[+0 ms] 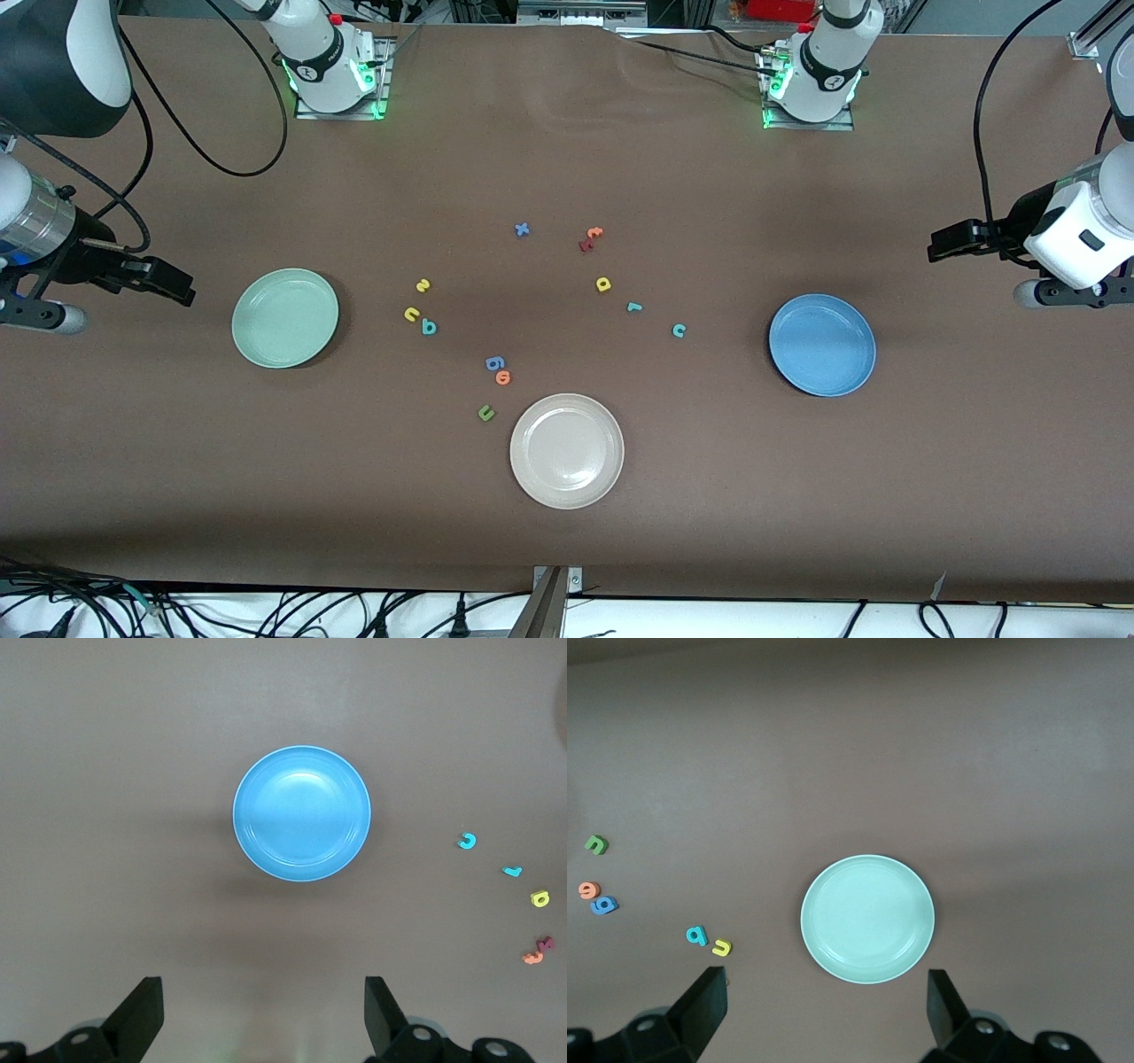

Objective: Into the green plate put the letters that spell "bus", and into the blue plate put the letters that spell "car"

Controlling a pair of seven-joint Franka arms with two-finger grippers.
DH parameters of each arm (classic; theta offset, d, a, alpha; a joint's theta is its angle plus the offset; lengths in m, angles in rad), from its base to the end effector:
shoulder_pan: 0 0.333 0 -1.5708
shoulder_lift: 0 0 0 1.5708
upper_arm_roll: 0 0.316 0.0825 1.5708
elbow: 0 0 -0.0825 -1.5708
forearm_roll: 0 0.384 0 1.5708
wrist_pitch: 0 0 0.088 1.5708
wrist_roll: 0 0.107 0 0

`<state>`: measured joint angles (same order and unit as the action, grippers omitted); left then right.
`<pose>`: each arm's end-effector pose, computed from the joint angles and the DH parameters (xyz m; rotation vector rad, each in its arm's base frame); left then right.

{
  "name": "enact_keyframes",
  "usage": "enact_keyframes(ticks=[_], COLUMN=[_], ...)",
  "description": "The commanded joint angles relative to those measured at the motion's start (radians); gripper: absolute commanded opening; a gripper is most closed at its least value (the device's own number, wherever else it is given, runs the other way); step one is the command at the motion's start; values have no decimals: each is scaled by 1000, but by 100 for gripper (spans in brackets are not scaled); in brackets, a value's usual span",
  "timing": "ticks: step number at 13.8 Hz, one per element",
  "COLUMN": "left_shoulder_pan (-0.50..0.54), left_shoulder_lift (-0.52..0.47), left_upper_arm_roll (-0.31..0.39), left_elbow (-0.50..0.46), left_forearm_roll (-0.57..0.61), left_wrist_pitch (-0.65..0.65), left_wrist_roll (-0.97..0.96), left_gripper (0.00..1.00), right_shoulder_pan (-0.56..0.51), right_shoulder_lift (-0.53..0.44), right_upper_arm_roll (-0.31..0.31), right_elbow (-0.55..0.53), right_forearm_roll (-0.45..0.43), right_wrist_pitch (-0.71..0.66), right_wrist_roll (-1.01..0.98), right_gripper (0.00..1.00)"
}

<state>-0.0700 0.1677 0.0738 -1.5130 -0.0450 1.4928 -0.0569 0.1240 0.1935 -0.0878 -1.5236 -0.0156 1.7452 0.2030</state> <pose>0.5912 -0.0061 0.5494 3.0987 0.0954 -0.2926 0.6239 0.0259 0.5488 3.1024 -0.2525 0.0505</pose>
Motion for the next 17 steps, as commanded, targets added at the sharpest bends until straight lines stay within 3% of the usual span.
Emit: enact_keyframes(ticks=[1, 17], left_shoulder_pan=[-2, -7], left_shoulder_lift=[6, 18], left_upper_arm_roll=[-2, -3], left_elbow=[7, 10], left_forearm_roll=[28, 57], left_wrist_pitch=[6, 4], left_wrist_roll=[8, 22], left_gripper=[100, 100], right_shoulder_pan=[5, 5], right_shoulder_lift=[-3, -3], right_upper_arm_roll=[-1, 0], right_elbow=[0, -4], right_forearm_roll=[-9, -7], right_wrist_pitch=[3, 5], right_wrist_roll=[19, 23], right_gripper=[100, 100])
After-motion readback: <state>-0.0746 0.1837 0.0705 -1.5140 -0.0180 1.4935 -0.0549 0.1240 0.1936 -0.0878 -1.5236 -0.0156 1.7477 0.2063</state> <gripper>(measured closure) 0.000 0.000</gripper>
